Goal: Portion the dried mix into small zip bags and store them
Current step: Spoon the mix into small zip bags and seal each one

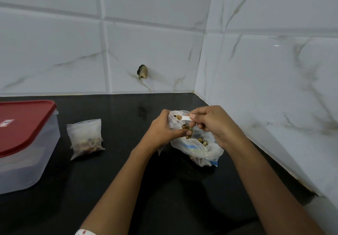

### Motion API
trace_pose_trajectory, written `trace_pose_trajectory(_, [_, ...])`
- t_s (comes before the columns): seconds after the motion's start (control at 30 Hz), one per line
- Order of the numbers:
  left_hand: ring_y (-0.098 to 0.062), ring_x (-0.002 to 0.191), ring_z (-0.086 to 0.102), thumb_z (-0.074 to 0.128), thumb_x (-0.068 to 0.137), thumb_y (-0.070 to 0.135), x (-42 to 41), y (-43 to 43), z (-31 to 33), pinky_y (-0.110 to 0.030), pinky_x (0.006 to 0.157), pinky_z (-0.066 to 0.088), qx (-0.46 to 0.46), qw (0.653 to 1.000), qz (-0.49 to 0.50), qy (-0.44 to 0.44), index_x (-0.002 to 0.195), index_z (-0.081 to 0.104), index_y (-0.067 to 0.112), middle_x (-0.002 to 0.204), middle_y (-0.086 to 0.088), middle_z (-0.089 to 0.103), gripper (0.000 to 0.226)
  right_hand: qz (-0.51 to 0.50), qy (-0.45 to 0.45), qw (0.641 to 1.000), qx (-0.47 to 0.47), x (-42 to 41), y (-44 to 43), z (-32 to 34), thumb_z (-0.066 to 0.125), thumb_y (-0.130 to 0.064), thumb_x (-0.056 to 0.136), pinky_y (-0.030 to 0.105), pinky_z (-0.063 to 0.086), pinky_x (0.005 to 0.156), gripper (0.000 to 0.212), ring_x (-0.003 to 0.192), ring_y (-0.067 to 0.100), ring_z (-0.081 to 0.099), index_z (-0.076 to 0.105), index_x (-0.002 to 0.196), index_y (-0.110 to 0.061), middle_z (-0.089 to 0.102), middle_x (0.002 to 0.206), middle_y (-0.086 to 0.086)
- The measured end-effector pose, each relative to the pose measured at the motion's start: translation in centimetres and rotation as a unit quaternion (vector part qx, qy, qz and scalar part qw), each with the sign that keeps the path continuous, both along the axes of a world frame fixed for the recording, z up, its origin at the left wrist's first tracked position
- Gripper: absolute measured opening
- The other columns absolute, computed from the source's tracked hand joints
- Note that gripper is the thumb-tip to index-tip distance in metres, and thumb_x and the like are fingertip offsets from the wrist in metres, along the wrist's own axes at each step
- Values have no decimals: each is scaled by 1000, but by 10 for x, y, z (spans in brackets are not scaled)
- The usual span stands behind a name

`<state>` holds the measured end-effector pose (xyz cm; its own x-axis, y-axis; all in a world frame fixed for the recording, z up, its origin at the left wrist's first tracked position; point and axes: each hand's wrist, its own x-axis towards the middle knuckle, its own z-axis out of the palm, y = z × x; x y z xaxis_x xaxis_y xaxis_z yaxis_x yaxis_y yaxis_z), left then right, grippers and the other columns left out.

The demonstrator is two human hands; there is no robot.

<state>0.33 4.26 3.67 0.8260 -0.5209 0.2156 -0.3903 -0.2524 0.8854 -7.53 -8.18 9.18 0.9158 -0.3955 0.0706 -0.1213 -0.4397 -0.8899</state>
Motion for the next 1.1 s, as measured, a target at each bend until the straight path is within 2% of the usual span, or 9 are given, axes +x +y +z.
trace_pose_trajectory(0.17, [1,83,56,80,70,26,3,-1,-4,-14,67,45,-75,997,19,30,104,50,22,92,14,58,46,13,-88,968,-235,-5,12,-5,52,-9,92,-1,40,55,22,66,1,54,71,102,-16,66,89,0])
trace_pose_trajectory(0.23, [-1,86,57,80,71,25,3,0,-5,-17,72,48,-92,995,19,38,106,50,21,94,12,59,46,27,-117,948,-296,-6,12,-5,53,-6,91,7,44,65,24,79,9,59,71,105,-14,67,97,4])
trace_pose_trajectory(0.33, [-2,91,57,79,72,26,5,0,-4,-20,77,49,-86,996,12,37,110,47,23,97,13,57,50,58,-119,908,-396,-7,11,-3,56,0,86,36,47,85,28,97,29,58,69,109,-9,67,101,14])
trace_pose_trajectory(0.47, [-2,90,55,78,72,28,6,-2,-1,-19,74,48,-78,996,9,35,111,43,24,97,14,55,52,65,-217,843,-487,-9,10,-3,58,-3,61,36,55,52,26,61,32,65,75,81,-2,70,67,12])
trace_pose_trajectory(0.53, [-2,89,56,78,72,28,5,-2,-1,-18,72,47,-82,996,10,39,111,44,24,97,14,56,52,56,-250,818,-515,-7,6,-9,59,-4,59,31,53,49,25,57,28,64,75,78,-3,70,64,9])
trace_pose_trajectory(0.67, [0,88,54,78,72,27,3,-2,-1,-14,67,43,-72,996,17,42,110,44,23,97,14,55,51,-24,-233,911,-340,-9,-1,-9,57,3,83,9,43,70,24,77,17,62,74,97,-7,72,88,9])
trace_pose_trajectory(0.73, [0,90,51,77,74,27,3,-1,-1,-13,67,41,-47,998,22,42,117,43,22,105,11,52,55,-69,-187,939,-280,-7,-8,-11,56,-4,88,0,37,66,22,79,8,56,73,101,-11,72,98,6])
trace_pose_trajectory(0.87, [-12,103,46,73,78,25,7,-3,-2,-24,80,41,27,997,54,51,134,34,14,130,-4,48,69,-93,-55,947,-303,3,-17,-26,51,-9,92,16,41,76,26,92,18,62,69,111,-11,67,111,10])
trace_pose_trajectory(1.1, [-22,111,47,69,81,23,11,-1,-4,-32,86,42,161,981,60,86,138,28,9,136,-10,40,72,-82,90,912,-392,21,-16,-41,49,-8,91,35,53,85,28,91,24,62,65,113,-13,63,110,11])
